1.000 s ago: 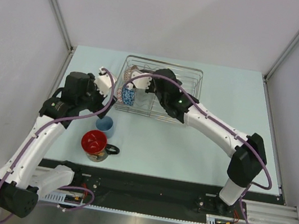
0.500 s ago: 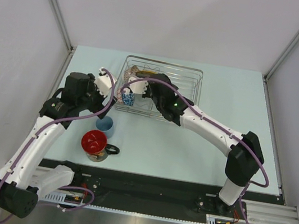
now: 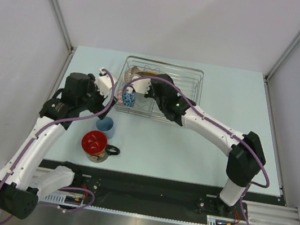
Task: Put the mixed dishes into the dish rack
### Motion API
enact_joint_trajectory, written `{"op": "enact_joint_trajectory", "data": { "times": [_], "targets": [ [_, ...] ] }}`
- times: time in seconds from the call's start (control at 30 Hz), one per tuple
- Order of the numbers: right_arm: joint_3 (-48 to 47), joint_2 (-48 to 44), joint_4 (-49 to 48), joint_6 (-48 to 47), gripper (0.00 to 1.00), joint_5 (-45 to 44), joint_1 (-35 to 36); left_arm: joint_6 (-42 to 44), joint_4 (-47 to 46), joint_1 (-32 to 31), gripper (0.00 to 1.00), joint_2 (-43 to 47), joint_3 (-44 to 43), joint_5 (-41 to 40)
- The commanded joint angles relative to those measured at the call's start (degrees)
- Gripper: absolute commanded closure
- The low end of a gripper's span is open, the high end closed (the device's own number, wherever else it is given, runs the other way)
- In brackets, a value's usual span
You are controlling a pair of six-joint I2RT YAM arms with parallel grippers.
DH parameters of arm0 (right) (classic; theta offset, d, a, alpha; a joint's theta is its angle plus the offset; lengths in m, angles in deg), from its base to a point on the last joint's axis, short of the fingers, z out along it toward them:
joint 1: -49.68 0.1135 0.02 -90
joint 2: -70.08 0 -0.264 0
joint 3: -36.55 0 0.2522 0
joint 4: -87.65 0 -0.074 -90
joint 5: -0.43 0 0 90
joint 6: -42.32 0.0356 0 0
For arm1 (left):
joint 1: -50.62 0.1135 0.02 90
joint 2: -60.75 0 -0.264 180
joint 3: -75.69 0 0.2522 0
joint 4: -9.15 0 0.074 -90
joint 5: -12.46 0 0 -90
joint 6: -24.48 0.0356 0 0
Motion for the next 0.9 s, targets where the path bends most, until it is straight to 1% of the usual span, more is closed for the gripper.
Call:
{"op": "enact_joint_trajectory", "data": {
  "times": [0.0, 0.23, 0.4, 0.53, 0.63, 0.77, 0.87],
  "targets": [
    [-1.2, 1.0, -2.1, 1.1, 1.00, 0.5, 0.1, -0.9, -1.9, 0.7, 0.05, 1.2, 0.2, 0.7],
    [-4.4, 2.6, 2.6, 2.1, 1.00, -0.5, -0.1, -1.2, -2.1, 0.7, 0.05, 1.3, 0.1, 1.0],
    [-6.8, 4.0, 3.0, 2.9, 1.00, -1.9, -0.5, -1.1, -1.9, 0.7, 0.05, 1.6, 0.0, 0.9],
    [-9.9, 5.2, 3.2, 4.6, 1.00, -4.9, -0.9, -0.9, -1.8, 0.7, 0.05, 1.5, 0.1, 0.7],
    [-9.0, 3.9, 1.4, 6.1, 1.00, -5.9, -0.8, -0.8, -1.8, 0.7, 0.05, 1.5, 0.0, 0.8],
    [-3.9, 0.9, -2.4, 6.9, 1.00, -6.9, -0.5, -0.8, -1.8, 0.7, 0.05, 1.5, 0.3, 0.8],
    [-2.4, -0.6, -2.3, 7.7, 1.00, -6.8, -0.5, -0.9, -1.8, 0.7, 0.05, 1.5, 0.2, 0.9]
  ]
}}
